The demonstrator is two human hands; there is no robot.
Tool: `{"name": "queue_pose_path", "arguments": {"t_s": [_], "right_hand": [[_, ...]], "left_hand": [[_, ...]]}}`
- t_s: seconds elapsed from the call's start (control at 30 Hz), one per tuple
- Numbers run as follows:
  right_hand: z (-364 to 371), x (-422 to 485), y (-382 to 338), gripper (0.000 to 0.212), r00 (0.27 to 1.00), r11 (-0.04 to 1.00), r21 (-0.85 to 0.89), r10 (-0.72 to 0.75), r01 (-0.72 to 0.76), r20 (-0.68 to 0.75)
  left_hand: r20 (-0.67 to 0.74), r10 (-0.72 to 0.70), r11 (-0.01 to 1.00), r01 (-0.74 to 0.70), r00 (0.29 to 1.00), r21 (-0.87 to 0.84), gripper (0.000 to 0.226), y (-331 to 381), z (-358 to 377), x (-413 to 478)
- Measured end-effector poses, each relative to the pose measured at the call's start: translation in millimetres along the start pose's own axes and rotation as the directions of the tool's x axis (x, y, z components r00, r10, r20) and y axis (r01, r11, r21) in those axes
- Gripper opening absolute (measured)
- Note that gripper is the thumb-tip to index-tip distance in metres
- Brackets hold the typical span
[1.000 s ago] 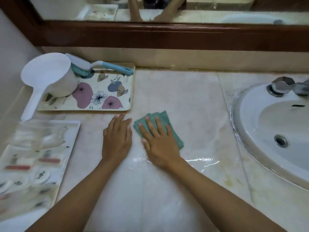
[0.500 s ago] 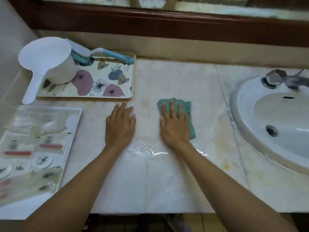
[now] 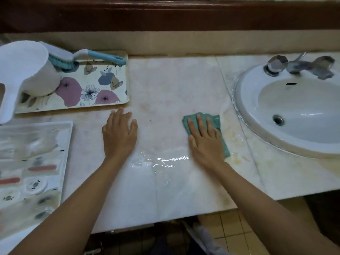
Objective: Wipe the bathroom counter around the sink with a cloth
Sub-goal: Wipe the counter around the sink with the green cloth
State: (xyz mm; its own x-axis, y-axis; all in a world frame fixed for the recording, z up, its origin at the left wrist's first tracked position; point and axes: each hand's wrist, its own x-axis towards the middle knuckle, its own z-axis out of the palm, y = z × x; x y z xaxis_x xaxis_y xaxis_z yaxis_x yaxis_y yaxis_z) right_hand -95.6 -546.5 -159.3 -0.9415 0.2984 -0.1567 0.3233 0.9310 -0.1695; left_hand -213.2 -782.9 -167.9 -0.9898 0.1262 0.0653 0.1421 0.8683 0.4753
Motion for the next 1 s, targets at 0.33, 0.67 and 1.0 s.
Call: {"name": "queue_pose_path", "arguments": {"t_s": [0.33,0.67,1.0], "right_hand": [[24.5,-115.2,-40.8,0.056,0.964,0.964,0.017,-0.265,0.265,-0.006],[5.0,-42.8,21.6,0.059,0.972,0.973,0.065,0.227,-0.222,-0.069],[7.8,-102.0,69.3,0.056,0.985,0.986,-0.015,-0.165,0.165,-0.04]], "left_hand": [[0.034,0.001,0.997,-0.004,0.999,0.074,0.046,1.1,-0.8,0.2],[0.043,-0.103,0.994,0.102,0.994,0.025,0.047,16.6,-0.1,-3.1],[0.18,0.097,0.99,-0.075,0.979,-0.121,0.045,99.9,39.0,-45.8]]}}
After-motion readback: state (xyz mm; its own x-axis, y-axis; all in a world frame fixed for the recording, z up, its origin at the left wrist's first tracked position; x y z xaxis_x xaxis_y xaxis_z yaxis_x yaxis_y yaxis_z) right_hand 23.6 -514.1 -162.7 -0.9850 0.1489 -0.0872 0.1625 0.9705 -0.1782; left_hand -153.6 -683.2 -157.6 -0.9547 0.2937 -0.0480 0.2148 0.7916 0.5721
